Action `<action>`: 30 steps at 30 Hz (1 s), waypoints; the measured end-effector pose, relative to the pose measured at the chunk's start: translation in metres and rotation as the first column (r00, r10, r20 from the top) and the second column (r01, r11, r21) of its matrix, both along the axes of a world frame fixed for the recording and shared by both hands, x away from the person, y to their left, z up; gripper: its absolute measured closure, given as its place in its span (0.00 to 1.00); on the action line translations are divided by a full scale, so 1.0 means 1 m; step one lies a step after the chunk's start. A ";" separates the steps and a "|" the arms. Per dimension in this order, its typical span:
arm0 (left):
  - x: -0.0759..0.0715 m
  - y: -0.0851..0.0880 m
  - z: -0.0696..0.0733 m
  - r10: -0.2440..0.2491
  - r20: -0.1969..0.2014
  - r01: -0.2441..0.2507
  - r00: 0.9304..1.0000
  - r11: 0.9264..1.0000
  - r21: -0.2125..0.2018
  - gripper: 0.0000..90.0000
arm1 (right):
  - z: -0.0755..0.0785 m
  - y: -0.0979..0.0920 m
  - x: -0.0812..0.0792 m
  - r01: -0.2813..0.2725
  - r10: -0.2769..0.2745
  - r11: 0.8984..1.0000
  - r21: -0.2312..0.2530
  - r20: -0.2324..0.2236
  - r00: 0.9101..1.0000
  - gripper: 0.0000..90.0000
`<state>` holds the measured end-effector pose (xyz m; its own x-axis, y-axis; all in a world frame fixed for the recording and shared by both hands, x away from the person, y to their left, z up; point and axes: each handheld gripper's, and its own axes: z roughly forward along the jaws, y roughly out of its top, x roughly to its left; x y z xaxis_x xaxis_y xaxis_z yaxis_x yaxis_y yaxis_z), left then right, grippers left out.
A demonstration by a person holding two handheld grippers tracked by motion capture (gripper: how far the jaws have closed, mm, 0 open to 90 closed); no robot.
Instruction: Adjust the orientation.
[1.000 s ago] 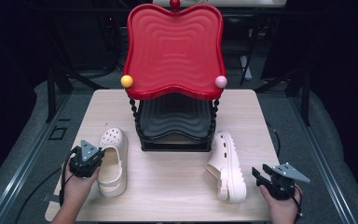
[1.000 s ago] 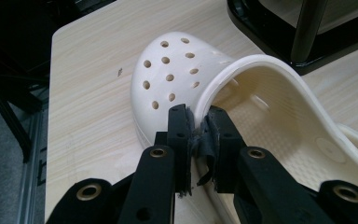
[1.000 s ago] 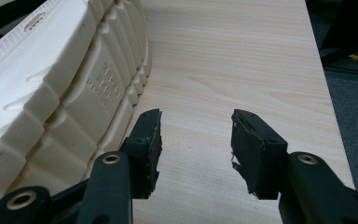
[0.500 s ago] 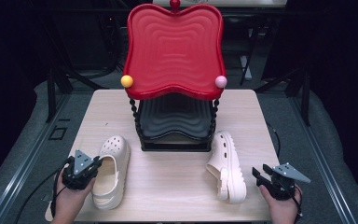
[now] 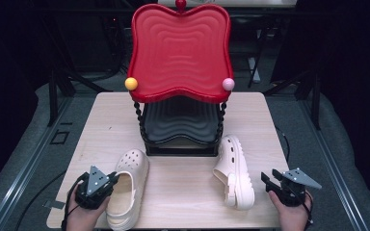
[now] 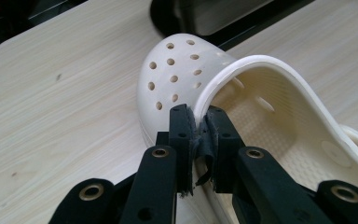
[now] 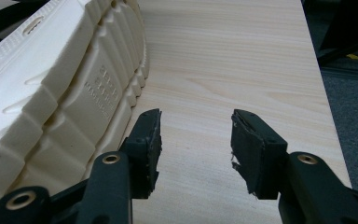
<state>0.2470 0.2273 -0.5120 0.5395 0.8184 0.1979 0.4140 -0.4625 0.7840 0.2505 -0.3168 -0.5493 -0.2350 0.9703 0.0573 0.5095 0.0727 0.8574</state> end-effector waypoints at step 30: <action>0.003 -0.097 -0.010 -0.066 0.000 0.066 0.998 0.997 -0.024 0.89 | 0.000 -0.002 0.000 -0.008 0.008 1.000 0.006 0.001 1.000 0.58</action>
<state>0.2504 0.1299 -0.5221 0.5930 0.7853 0.1780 0.3836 -0.4698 0.7951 0.2503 -0.3183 -0.5495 -0.2426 0.9681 0.0633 0.5082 0.0712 0.8583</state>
